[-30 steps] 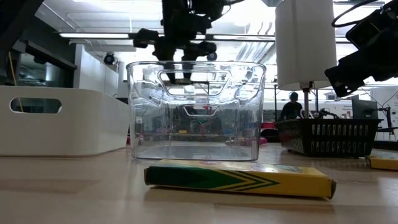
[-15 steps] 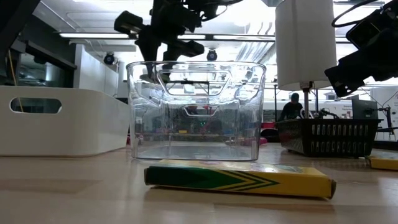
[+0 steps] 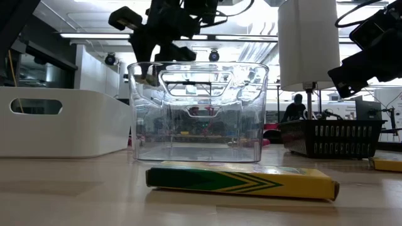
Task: Pick & Place School Supplies
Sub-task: Put the crayon box into the white bin
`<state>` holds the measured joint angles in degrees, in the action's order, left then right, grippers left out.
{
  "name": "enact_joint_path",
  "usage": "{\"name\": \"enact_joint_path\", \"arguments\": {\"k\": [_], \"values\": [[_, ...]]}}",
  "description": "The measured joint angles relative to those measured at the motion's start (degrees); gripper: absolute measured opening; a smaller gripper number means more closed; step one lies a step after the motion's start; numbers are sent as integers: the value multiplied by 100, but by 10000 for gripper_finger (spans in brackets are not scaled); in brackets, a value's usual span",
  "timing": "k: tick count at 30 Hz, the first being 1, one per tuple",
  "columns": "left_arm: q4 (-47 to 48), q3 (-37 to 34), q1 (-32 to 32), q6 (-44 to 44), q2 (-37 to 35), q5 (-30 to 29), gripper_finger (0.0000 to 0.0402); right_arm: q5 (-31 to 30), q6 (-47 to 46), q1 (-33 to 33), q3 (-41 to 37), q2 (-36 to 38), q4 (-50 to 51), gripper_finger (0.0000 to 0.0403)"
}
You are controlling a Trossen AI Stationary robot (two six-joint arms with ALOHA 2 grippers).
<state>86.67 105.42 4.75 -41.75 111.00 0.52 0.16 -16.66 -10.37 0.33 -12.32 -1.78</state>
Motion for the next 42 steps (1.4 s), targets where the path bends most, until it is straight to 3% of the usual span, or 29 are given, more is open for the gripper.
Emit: {"name": "enact_joint_path", "arguments": {"k": [21, 28, 42], "values": [[169, -575, -2, 798, -120, 251, 141, 0, 1, -1, 0, -2, 1, 137], [-355, -1533, -8, 1263, -854, 320, 141, 0, -1, -2, 0, -2, 2, 136], [-2500, -3977, -290, 2201, -2276, 456, 141, 0, -1, 0, -1, 0, 2, 136]]}}
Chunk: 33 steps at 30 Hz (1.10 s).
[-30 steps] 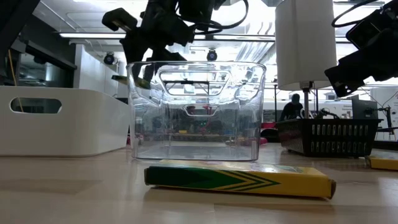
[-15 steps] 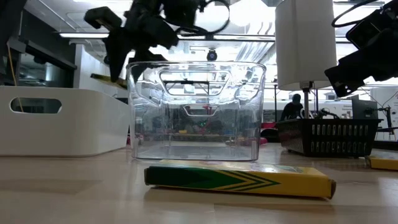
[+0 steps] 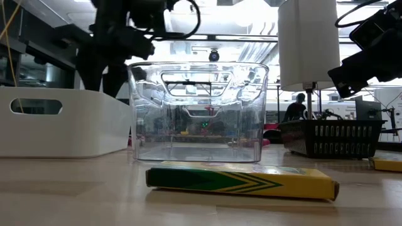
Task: Pick & Place School Supplies
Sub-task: Put the crayon box into the white bin
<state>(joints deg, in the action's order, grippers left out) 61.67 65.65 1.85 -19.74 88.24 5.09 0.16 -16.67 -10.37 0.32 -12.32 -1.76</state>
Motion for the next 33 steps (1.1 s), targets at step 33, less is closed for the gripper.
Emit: {"name": "enact_joint_path", "arguments": {"k": [33], "values": [[-2417, -1876, -30, 434, -550, 533, 141, 0, 2, -2, 2, -1, 0, 136]]}}
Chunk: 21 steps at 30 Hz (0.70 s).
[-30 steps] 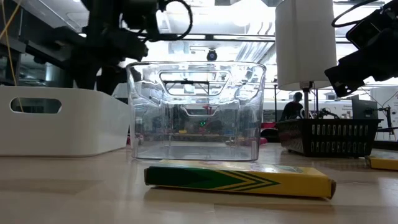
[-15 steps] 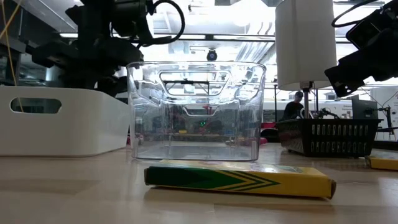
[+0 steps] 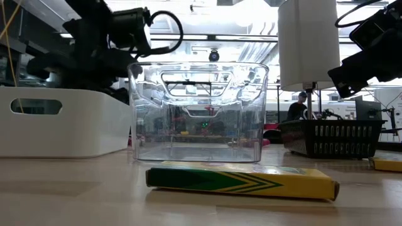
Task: Pick & Place School Supplies
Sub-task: Put the crayon box into the white bin
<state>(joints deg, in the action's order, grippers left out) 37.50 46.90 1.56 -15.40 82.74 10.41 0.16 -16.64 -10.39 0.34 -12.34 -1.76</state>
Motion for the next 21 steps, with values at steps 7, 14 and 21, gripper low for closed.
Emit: {"name": "enact_joint_path", "arguments": {"k": [7, 14, 21], "values": [[-42, -18, 140, 7, 0, 44, 141, 0, 0, 1, -1, 1, 0, 137], [-29, -18, 228, 3, 0, 188, 174, 0, -2, 2, 0, 2, 0, 136], [-24, -18, 237, -22, 0, 210, 210, 0, -2, 0, 0, 2, 0, 137]]}}
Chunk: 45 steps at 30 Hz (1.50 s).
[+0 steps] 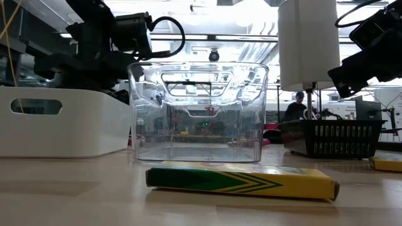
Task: Pick & Place School Supplies
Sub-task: Put the crayon box into the white bin
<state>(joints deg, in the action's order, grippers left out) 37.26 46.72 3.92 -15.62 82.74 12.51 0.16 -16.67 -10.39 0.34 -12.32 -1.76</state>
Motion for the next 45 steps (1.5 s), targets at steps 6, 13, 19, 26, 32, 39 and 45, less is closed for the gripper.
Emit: {"name": "enact_joint_path", "arguments": {"k": [6, 13, 19, 26, 32, 39, 45], "values": [[0, 0, 0, -2, 0, 76, 212, 0, 1, 1, -1, -1, 0, 136], [31, 0, 153, -107, 0, 377, 212, 0, 2, 0, 0, 0, 0, 136], [109, 0, 267, -242, -44, 522, 212, 0, 1, 2, -1, -2, 1, 136], [229, 0, 96, -206, -308, 334, 212, 0, 1, 0, 0, -1, 0, 137], [245, 0, -101, -106, -513, 72, 212, 0, 2, 0, -1, -2, 1, 136], [241, 0, -186, -125, -798, 39, 212, 0, 0, 0, 0, 0, 2, 137], [230, 0, -186, -282, -1139, -288, 212, 0, 0, 2, 0, -2, 0, 136]]}}
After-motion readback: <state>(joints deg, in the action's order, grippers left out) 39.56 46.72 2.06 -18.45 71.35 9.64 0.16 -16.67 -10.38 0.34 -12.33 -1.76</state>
